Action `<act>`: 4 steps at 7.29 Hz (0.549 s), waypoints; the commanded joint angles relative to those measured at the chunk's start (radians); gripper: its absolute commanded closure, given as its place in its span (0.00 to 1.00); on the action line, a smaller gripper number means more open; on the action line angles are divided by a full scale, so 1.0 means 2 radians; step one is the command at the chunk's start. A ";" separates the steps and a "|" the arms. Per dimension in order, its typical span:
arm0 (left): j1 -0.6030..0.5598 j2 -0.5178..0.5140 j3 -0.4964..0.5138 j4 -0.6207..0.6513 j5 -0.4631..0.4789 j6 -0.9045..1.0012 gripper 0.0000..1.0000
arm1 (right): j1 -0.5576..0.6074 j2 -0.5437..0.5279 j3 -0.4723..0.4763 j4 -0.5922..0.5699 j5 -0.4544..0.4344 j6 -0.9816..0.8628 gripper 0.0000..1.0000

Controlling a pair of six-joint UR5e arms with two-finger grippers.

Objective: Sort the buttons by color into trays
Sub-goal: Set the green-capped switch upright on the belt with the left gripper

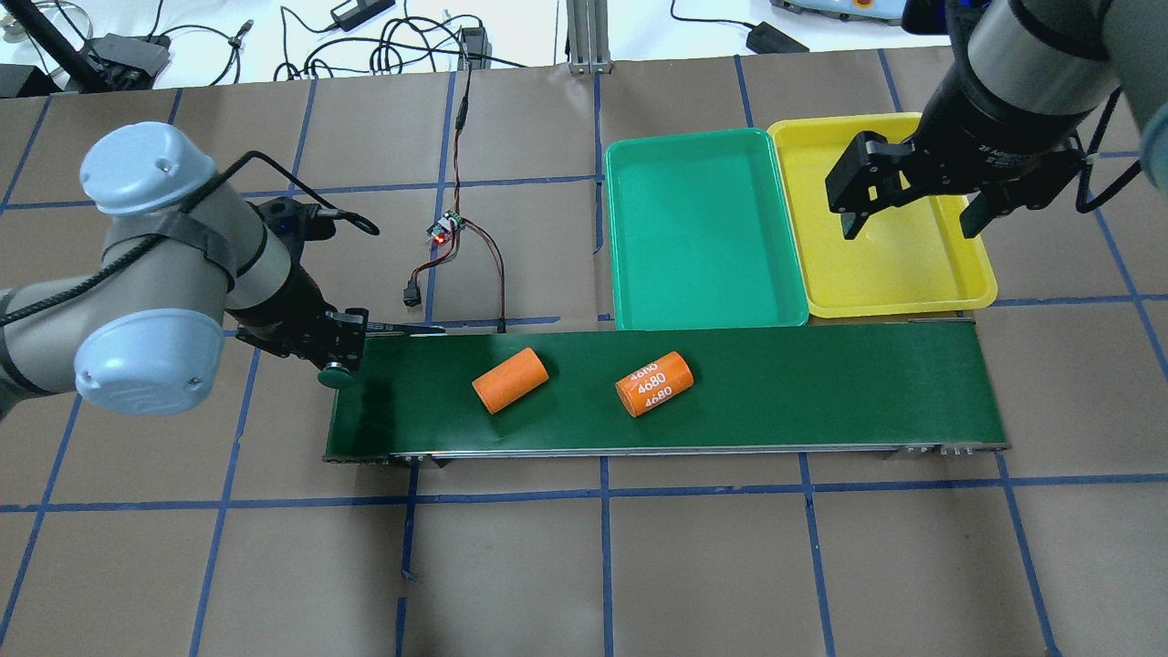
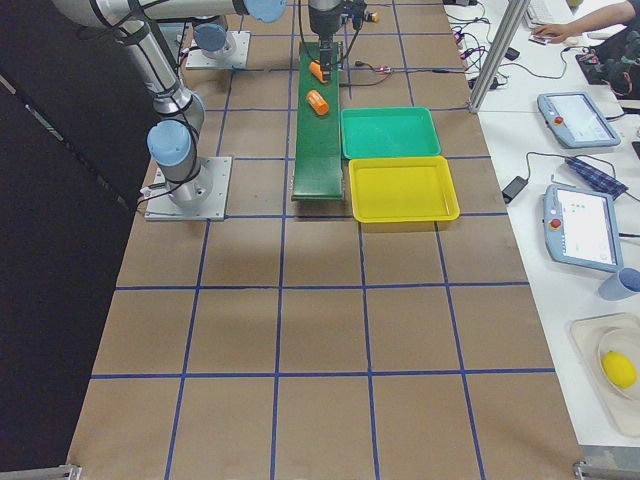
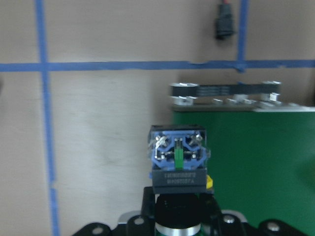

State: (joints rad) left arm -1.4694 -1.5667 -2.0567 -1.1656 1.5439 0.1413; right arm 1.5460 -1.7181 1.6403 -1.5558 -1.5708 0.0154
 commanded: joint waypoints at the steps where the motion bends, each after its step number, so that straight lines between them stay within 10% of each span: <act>1: -0.027 -0.007 -0.025 0.004 -0.022 -0.015 0.97 | 0.000 0.001 0.002 -0.001 0.000 0.000 0.00; 2: -0.027 -0.013 -0.027 0.004 -0.027 -0.015 0.70 | -0.001 0.002 0.003 -0.001 0.000 0.000 0.00; 3: -0.028 -0.020 -0.027 0.009 -0.030 -0.017 0.01 | -0.001 0.001 0.003 0.000 0.000 0.000 0.00; 4: -0.030 -0.018 -0.027 0.012 -0.026 -0.009 0.00 | -0.001 0.001 0.003 0.000 0.000 0.000 0.00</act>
State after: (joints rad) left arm -1.5247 -1.5997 -2.1093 -1.1495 1.4905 0.1133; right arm 1.5449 -1.7163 1.6455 -1.5559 -1.5708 0.0154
